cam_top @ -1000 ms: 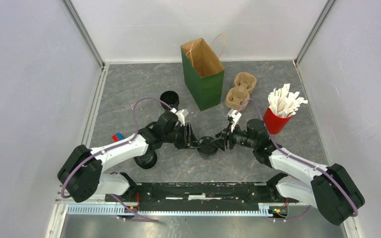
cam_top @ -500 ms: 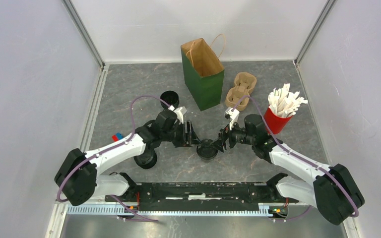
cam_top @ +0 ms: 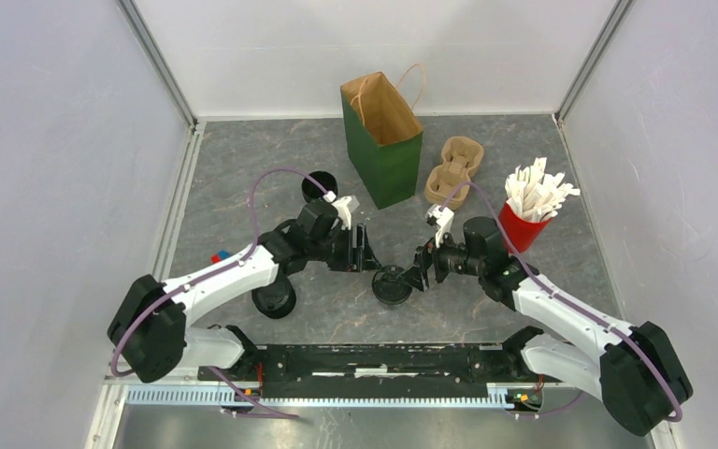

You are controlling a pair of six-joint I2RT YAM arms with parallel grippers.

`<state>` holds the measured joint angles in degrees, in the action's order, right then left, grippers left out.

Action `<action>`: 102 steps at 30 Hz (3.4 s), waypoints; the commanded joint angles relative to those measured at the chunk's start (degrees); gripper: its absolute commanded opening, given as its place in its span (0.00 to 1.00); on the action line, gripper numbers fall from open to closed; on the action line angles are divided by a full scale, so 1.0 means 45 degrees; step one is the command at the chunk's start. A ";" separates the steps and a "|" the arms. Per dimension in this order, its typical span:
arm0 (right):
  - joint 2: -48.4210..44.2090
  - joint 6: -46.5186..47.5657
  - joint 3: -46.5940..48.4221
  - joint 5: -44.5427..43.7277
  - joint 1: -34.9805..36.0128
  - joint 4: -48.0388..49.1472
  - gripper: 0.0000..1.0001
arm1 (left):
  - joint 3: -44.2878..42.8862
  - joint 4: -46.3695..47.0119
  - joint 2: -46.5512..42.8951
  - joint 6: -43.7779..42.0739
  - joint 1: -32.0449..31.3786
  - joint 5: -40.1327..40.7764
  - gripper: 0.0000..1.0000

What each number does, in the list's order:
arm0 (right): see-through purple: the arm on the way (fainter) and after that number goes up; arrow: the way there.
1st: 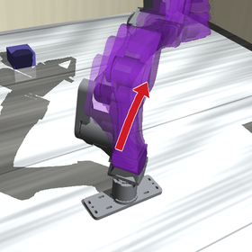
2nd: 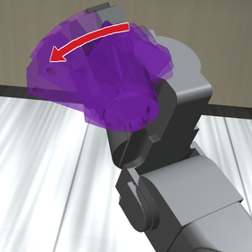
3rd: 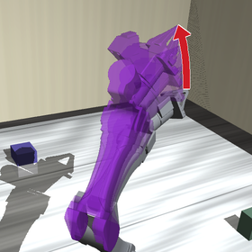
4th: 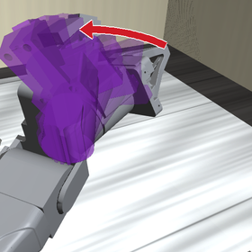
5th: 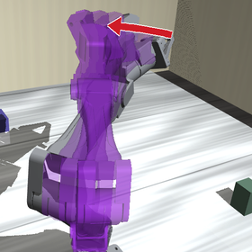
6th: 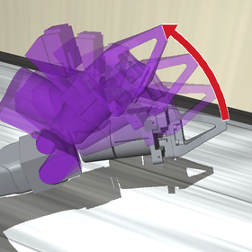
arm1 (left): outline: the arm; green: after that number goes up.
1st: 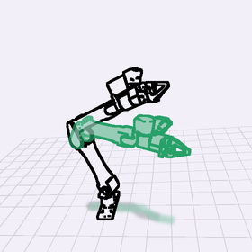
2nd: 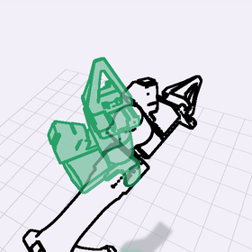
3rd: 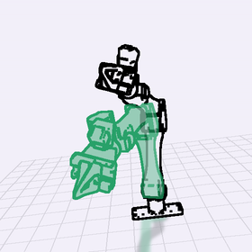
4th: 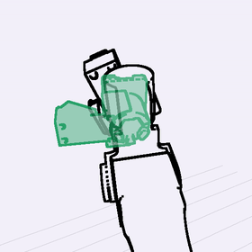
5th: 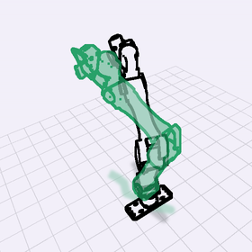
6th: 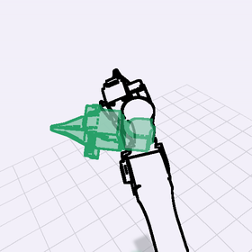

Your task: Pack the takeout coffee

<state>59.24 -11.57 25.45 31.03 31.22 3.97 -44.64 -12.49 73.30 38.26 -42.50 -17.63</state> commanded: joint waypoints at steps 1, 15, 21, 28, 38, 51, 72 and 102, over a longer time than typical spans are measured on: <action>-0.0380 -0.0463 0.0020 0.0475 -0.0025 0.0080 0.89 | -0.0373 0.0309 0.0339 -0.1184 -0.0048 -0.0847 0.69; -0.1307 -0.1878 -0.0720 -0.0325 0.0130 -0.0486 0.88 | -0.0200 0.0812 0.0863 -0.1559 -0.0048 -0.1278 0.69; -0.1587 -0.2532 -0.1069 -0.0178 0.0276 -0.0171 0.88 | -0.0006 0.1027 0.0925 -0.1384 -0.0048 -0.1282 0.62; -0.1812 -0.3135 -0.1440 -0.0253 0.0636 0.0285 0.87 | 0.0135 0.1132 0.0932 -0.1155 -0.0058 -0.1294 0.59; -0.1700 -0.3101 -0.1711 -0.0387 0.0684 0.0489 0.85 | 0.0133 0.1089 0.0946 -0.1061 -0.0067 -0.1317 0.58; -0.2185 -0.2046 0.0043 -0.1706 0.0685 -0.2010 0.89 | -0.0099 0.0045 -0.0224 -0.0809 -0.0057 -0.0494 0.65; -0.1736 -0.2321 0.0672 -0.0274 0.1310 0.0368 0.32 | 0.0660 0.1129 -0.0518 0.0154 -0.0087 -0.1628 0.62; -0.1031 -0.1666 -0.0737 -0.1328 0.1356 0.1208 0.33 | 0.1761 0.2248 -0.0223 0.2316 -0.0388 -0.1556 0.65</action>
<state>55.59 -17.45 24.21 26.20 37.01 6.70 -39.83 -5.80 74.98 41.63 -43.72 -24.10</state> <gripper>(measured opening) 0.324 0.640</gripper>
